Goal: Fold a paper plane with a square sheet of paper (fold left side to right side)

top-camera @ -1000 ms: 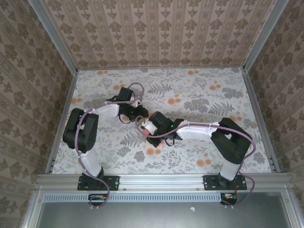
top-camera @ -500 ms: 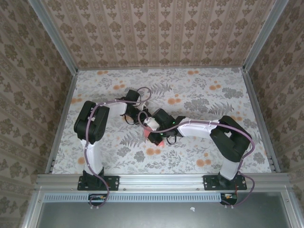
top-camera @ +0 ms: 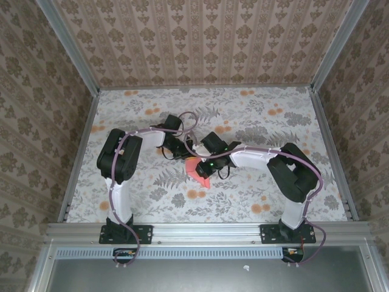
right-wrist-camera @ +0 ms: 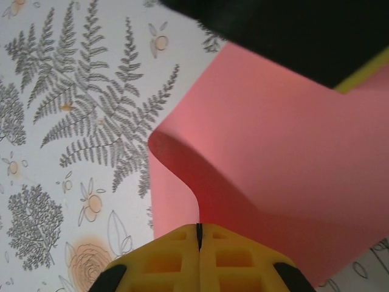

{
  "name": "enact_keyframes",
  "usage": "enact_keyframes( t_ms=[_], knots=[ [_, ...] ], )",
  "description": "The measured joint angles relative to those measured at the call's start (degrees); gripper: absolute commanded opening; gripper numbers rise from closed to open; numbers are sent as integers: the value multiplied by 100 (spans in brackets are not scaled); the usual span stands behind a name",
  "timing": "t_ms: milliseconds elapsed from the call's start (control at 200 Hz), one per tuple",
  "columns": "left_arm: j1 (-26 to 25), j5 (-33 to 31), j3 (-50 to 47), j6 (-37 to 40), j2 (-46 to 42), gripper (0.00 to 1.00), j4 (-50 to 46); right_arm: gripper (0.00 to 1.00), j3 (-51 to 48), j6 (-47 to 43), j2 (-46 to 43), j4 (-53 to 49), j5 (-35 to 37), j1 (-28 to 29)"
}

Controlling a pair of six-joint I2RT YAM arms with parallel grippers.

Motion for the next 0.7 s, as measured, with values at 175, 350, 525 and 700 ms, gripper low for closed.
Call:
enact_keyframes(
  t_ms=[175,350,525,700],
  knots=[
    [-24,-13,11,15,0,9,0,0,55,131,72,-85,129,-111],
    [-24,-13,15,15,2,9,-9,0,170,177,195,-149,256,-177],
    [-24,-13,17,15,2,9,-11,0,227,190,234,-199,348,-184],
    [-26,-13,22,15,4,9,-15,0,229,190,245,-201,367,-184]
  ],
)
